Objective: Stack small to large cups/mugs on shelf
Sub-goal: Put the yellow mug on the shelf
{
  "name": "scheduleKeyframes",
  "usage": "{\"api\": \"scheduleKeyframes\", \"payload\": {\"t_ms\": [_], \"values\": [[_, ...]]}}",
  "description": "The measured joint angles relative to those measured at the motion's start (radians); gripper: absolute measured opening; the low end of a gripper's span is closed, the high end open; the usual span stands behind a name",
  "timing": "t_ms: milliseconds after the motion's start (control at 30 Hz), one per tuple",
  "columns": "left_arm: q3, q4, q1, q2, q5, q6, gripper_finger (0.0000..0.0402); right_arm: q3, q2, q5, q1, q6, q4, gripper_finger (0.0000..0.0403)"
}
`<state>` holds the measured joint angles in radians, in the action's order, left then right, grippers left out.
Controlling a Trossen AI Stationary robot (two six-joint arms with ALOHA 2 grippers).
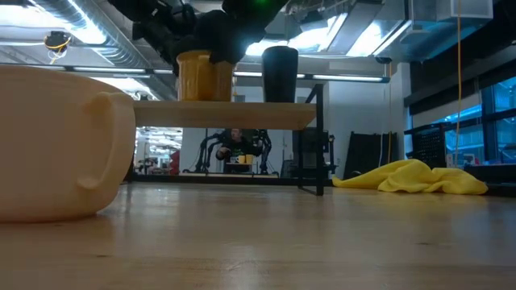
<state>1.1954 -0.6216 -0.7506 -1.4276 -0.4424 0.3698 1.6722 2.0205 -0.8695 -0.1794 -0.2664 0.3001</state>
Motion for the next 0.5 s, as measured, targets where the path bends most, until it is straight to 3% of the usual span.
{"api": "scheduleKeyframes", "payload": {"t_ms": [500], "values": [[-0.002, 0.006, 0.001, -0.012, 0.056, 0.006, 0.0065, 0.0, 0.0, 0.008, 0.015, 0.011, 0.011, 0.0012]]}}
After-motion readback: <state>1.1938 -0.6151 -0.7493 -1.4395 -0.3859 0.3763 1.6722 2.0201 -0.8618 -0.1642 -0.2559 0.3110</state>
